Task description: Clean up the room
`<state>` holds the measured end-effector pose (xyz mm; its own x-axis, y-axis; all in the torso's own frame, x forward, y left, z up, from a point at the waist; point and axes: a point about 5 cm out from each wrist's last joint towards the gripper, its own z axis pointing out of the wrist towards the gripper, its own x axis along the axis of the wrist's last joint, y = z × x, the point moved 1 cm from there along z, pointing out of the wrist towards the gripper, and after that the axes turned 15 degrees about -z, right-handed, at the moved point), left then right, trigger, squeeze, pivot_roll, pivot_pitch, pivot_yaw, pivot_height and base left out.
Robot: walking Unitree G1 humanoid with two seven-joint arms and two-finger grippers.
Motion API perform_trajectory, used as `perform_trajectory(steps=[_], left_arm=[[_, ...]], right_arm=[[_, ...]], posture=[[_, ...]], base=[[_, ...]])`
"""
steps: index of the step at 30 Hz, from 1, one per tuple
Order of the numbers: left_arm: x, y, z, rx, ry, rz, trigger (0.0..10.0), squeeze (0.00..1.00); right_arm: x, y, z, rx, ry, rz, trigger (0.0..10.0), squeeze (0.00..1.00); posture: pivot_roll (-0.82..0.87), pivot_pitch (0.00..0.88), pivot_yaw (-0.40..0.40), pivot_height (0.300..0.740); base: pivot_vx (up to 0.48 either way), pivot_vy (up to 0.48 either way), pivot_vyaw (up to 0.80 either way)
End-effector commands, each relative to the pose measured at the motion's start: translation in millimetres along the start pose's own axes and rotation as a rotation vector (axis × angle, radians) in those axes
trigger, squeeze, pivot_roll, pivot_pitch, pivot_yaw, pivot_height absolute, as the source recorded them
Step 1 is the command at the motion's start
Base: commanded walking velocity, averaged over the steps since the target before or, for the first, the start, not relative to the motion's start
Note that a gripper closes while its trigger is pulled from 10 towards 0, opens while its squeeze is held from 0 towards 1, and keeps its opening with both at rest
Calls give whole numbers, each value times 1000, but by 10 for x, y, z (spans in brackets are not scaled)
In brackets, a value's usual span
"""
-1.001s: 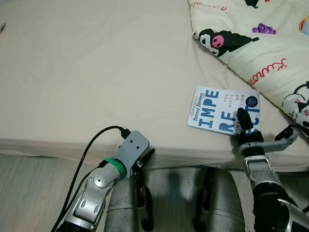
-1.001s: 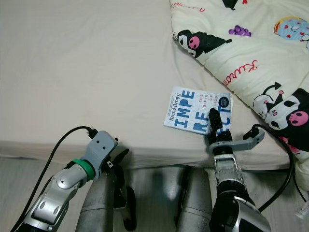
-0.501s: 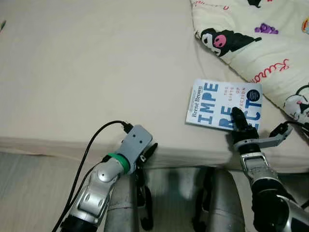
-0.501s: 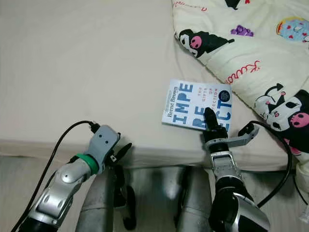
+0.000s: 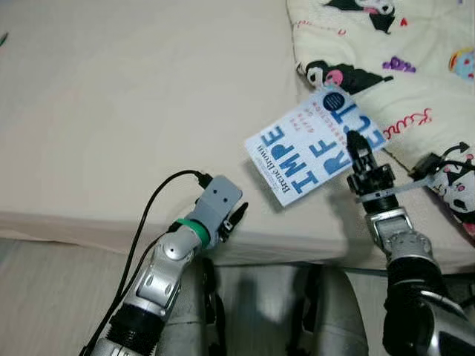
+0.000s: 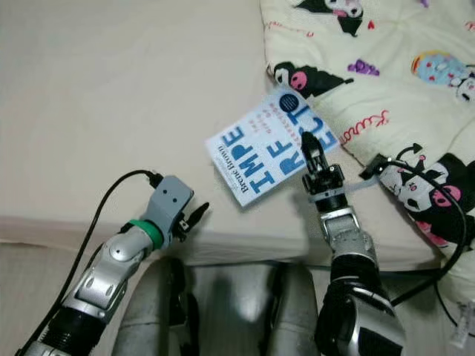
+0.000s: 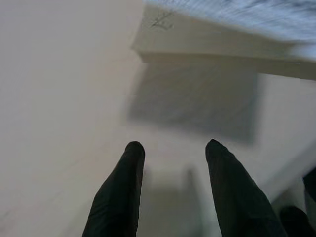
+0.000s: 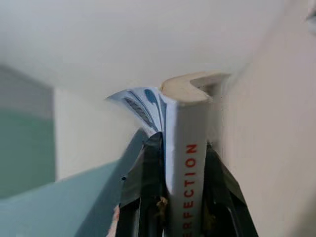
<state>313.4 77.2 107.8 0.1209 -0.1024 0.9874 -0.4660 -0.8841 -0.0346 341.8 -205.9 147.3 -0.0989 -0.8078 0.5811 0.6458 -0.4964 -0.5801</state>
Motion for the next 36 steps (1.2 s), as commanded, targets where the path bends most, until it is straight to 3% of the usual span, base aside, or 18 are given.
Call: perform_trajectory(steps=[1, 6, 8, 12, 13, 14, 19, 20, 21, 22, 23, 24, 25, 27, 29, 30, 31, 36], left_arm=[[-50, -13, 1, 13, -5, -7, 10000, 0], [15, -31, 32, 34, 26, 4, 10000, 0], [124, -117, 11, 94, 76, 35, 10000, 0], [207, -231, -49, 163, 112, 32, 10000, 0], [219, -280, -94, 190, 117, 27, 10000, 0], [219, -280, -94, 190, 117, 27, 10000, 0], [60, -517, -445, 357, 65, -11, 10000, 0], [60, -517, -445, 357, 65, -11, 10000, 0], [13, -579, -506, 414, 61, -72, 10000, 0], [13, -579, -506, 414, 61, -72, 10000, 0], [-22, -626, -539, 464, 64, -147, 10000, 0], [-22, -626, -539, 464, 64, -147, 10000, 0], [-34, -658, -548, 506, 86, -258, 10000, 0], [50, -657, -493, 527, 161, -399, 10000, 0], [50, -657, -493, 527, 161, -399, 10000, 0], [157, -628, -425, 522, 211, -435, 10000, 0], [157, -628, -425, 522, 211, -435, 10000, 0], [296, -544, -333, 482, 247, -398, 10000, 0]], right_arm=[[5, -73, -4, 36, 12, 24, 0, 0], [8, -187, -23, 75, 11, 41, 0, 0], [7, -287, -87, 77, 9, 44, 0, 0], [-1, -305, -185, 34, -10, 19, 0, 0], [-18, -294, -239, 3, -34, -15, 10000, 0], [-18, -294, -239, 3, -34, -15, 10000, 0], [-53, -304, -384, -130, -126, -236, 10000, 0], [-53, -304, -384, -130, -126, -236, 10000, 0], [-88, -310, -365, -148, -165, -307, 10000, 0], [-88, -310, -365, -148, -165, -307, 10000, 0], [-125, -307, -335, -157, -195, -364, 10000, 0], [-125, -307, -335, -157, -195, -364, 10000, 0], [-187, -322, -287, -157, -237, -427, 10000, 0], [-278, -361, -166, -137, -286, -525, 10000, 0], [-278, -361, -166, -137, -286, -525, 10000, 0], [-307, -399, -69, -119, -305, -594, 10000, 0], [-307, -399, -69, -119, -305, -594, 10000, 0], [-291, -434, 67, -92, -308, -687, 10000, 0]], posture=[[39, 77, 87, 600], [27, 65, 75, 600], [11, 56, 70, 600], [8, 54, 69, 600], [9, 55, 69, 600], [9, 55, 69, 600], [4, 52, 76, 600], [4, 52, 76, 600], [2, 48, 69, 600], [2, 48, 69, 600], [4, 44, 58, 600], [4, 44, 58, 600], [8, 40, 39, 600], [19, 23, 8, 600], [19, 23, 8, 600], [23, 11, -7, 600], [23, 11, -7, 600], [20, 0, -16, 600]], base=[[0, 0, 0], [0, 0, 0], [0, 0, 0], [0, 0, 0], [0, 0, 0], [0, 0, 0], [0, 0, 0], [0, 0, 0], [0, 0, 0], [0, 0, 0], [0, 0, 0], [0, 0, 0], [0, 0, 0], [0, 0, 0], [0, 0, 0], [0, 0, 0], [0, 0, 0], [0, 0, 0]])
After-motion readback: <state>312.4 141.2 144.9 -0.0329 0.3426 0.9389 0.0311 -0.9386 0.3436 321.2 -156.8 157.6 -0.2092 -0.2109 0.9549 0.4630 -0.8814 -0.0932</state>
